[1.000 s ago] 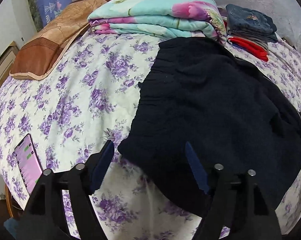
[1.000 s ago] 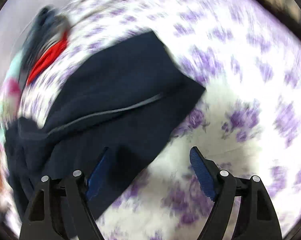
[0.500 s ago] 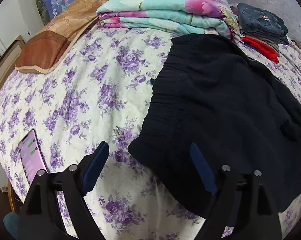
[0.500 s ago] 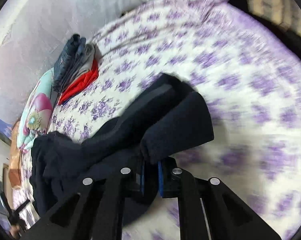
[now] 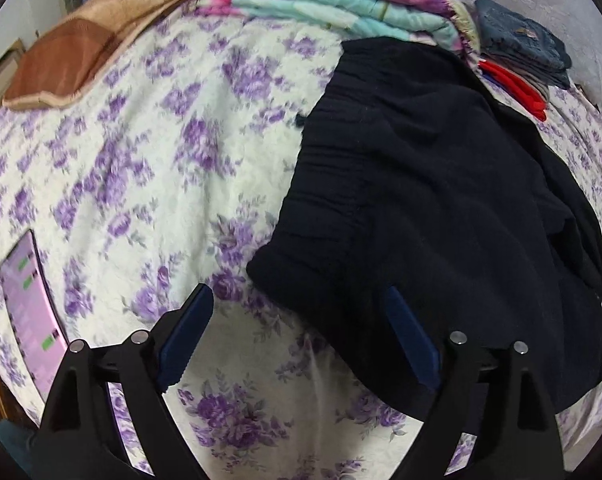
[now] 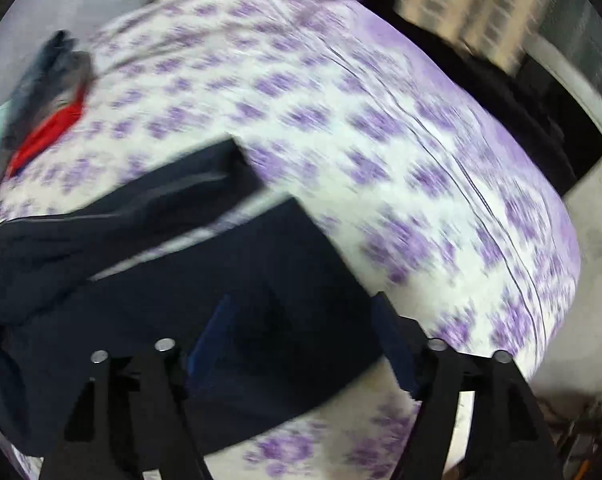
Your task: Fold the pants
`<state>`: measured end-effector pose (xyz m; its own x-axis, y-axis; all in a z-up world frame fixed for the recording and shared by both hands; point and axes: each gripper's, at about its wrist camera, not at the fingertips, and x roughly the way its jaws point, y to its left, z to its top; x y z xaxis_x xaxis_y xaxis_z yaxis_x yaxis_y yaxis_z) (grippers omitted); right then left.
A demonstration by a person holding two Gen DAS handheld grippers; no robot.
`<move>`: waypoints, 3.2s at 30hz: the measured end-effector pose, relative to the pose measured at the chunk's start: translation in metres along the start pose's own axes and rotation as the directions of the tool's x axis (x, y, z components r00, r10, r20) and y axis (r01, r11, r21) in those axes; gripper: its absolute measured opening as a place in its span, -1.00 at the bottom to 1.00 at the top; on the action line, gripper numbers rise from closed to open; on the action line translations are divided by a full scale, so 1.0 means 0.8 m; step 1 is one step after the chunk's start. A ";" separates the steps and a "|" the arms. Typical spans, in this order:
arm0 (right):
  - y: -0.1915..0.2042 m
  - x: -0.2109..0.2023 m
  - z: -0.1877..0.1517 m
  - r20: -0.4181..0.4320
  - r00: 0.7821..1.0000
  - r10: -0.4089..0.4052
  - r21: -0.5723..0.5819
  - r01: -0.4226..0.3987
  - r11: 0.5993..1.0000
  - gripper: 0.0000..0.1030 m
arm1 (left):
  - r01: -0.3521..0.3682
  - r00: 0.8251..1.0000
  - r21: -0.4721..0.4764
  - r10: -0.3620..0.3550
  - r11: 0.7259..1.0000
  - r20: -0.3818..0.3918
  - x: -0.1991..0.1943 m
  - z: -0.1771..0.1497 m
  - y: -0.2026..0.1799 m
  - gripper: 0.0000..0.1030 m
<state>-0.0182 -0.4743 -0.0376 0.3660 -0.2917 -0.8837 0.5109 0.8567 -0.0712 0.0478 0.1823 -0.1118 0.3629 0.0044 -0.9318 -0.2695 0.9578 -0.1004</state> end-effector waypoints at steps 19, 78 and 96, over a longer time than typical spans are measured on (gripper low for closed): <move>0.116 -0.024 -0.022 0.020 0.973 0.230 -0.207 -0.221 0.953 0.49 | 0.115 0.991 -0.152 -0.125 0.982 -0.052 0.029 0.033 -0.004 -0.58; 0.189 0.131 0.281 0.051 0.986 0.157 -0.644 -0.088 0.760 0.56 | -0.315 0.940 0.054 0.303 0.948 0.158 -0.065 -0.042 -0.151 0.55; 0.106 0.123 0.176 -0.119 0.926 0.359 -0.498 -0.369 0.785 -0.77 | -0.328 0.939 -0.027 0.329 0.944 0.099 -0.045 -0.024 -0.143 0.56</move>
<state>0.1706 -0.4903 -0.0655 0.4302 0.0883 -0.8984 -0.1209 0.9919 0.0395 0.0481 0.0671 -0.0735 0.3403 0.3475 -0.8738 -0.3978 0.8952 0.2011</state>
